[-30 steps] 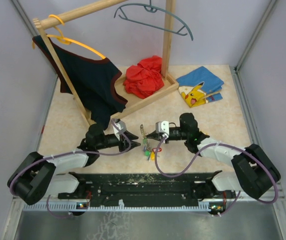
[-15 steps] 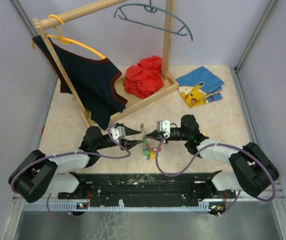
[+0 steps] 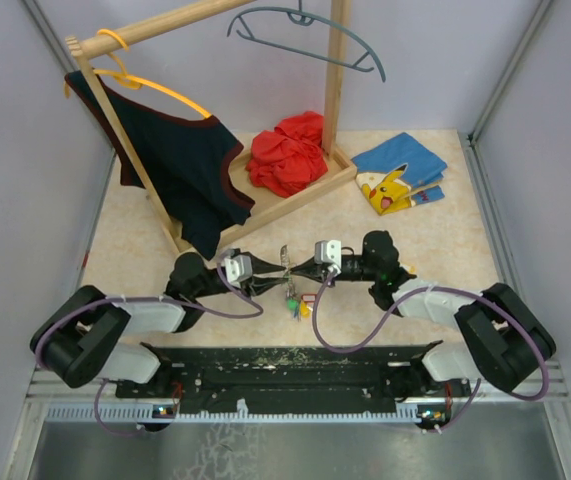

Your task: Put the keys on the keyring

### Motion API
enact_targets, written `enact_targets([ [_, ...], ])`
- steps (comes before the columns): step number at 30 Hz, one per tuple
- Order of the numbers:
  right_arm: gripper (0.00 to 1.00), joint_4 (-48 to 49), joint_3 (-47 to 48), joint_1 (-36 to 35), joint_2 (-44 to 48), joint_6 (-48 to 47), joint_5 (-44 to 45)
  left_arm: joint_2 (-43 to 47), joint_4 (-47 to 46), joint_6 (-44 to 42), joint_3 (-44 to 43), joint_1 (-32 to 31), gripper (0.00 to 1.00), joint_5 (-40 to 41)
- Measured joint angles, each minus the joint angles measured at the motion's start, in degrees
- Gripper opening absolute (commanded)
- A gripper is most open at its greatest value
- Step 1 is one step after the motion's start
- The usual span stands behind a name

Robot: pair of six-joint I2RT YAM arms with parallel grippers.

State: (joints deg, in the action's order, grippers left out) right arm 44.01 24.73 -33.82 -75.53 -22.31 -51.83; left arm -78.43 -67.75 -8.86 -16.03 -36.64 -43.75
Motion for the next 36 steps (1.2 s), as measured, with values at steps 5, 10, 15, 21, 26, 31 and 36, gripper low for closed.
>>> enact_targets([
  [5,0.00,1.3,0.0,0.1,0.0,1.0,-0.3,-0.5,0.4,0.0,-0.3,0.0,0.36,0.7],
  [10,0.00,4.2,-0.9,0.4,-0.1,2.7,-0.9,-1.3,0.9,0.0,-0.9,0.0,0.34,1.6],
  [15,0.00,6.7,-1.5,0.6,-0.9,4.6,-1.4,-2.3,0.8,0.5,-1.2,0.0,0.30,1.5],
  [21,0.00,11.1,-2.4,0.7,-2.6,7.7,-1.9,-3.9,0.3,1.7,-1.6,-0.5,0.26,1.1],
  [26,0.00,14.2,-2.7,0.7,-3.9,10.0,-2.3,-4.2,-0.1,2.5,-1.7,-0.6,0.06,1.2],
  [31,0.00,15.6,-2.7,1.1,-3.9,10.6,-2.6,-3.4,1.1,2.4,-1.7,-0.9,0.00,1.5],
  [36,0.07,10.6,-1.8,1.3,-3.1,8.4,-3.7,0.7,9.7,-0.3,-2.5,-1.2,0.00,2.6],
])
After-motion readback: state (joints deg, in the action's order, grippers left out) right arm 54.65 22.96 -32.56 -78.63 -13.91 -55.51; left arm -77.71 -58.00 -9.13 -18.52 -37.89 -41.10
